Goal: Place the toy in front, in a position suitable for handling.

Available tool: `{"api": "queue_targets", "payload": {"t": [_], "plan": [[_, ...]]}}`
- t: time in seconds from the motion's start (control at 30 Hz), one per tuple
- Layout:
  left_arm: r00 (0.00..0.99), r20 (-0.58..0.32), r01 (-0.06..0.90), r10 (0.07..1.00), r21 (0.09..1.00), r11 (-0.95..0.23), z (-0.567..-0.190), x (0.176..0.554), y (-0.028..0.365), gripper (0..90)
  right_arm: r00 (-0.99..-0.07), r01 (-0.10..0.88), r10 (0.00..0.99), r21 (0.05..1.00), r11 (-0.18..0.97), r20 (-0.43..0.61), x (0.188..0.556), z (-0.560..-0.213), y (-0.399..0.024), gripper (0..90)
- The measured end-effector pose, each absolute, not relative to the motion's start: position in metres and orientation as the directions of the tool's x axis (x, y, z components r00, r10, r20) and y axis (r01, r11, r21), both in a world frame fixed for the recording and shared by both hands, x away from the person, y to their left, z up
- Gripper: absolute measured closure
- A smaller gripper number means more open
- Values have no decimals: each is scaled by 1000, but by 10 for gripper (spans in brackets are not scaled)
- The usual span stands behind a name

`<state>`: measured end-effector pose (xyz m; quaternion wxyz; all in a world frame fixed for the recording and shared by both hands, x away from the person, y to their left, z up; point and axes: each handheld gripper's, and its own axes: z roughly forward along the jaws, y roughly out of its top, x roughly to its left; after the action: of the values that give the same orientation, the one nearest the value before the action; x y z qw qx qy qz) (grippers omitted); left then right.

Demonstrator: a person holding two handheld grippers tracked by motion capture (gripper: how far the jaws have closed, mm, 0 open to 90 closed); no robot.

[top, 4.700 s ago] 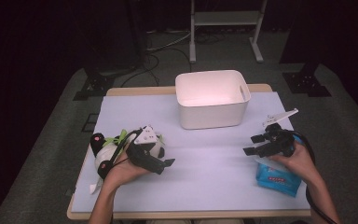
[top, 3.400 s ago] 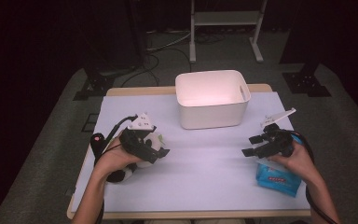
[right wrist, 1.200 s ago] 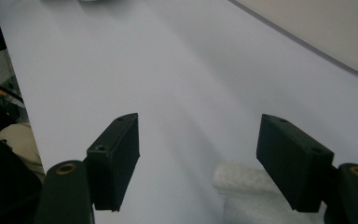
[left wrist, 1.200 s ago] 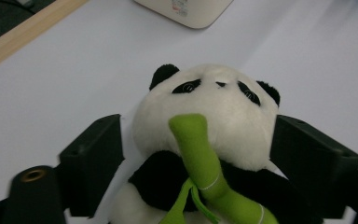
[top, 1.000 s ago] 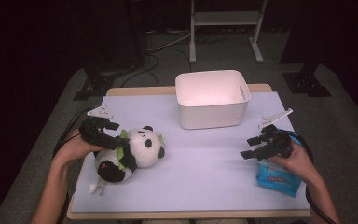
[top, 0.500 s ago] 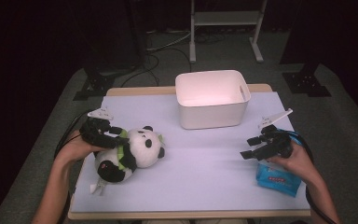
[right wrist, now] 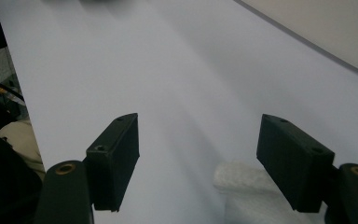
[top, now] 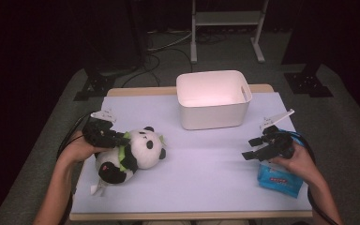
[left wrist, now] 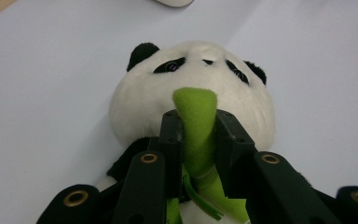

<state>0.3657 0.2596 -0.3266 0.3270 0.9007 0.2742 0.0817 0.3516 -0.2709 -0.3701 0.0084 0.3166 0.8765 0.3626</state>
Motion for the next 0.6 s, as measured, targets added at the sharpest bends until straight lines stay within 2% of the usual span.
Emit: {"api": "queue_targets", "payload": {"t": [0.6], "plan": [[862,-43,405,506,659,-634,-311,366,245,753,-791,558,571,643,524,221,353,-370,-276,284]]}}
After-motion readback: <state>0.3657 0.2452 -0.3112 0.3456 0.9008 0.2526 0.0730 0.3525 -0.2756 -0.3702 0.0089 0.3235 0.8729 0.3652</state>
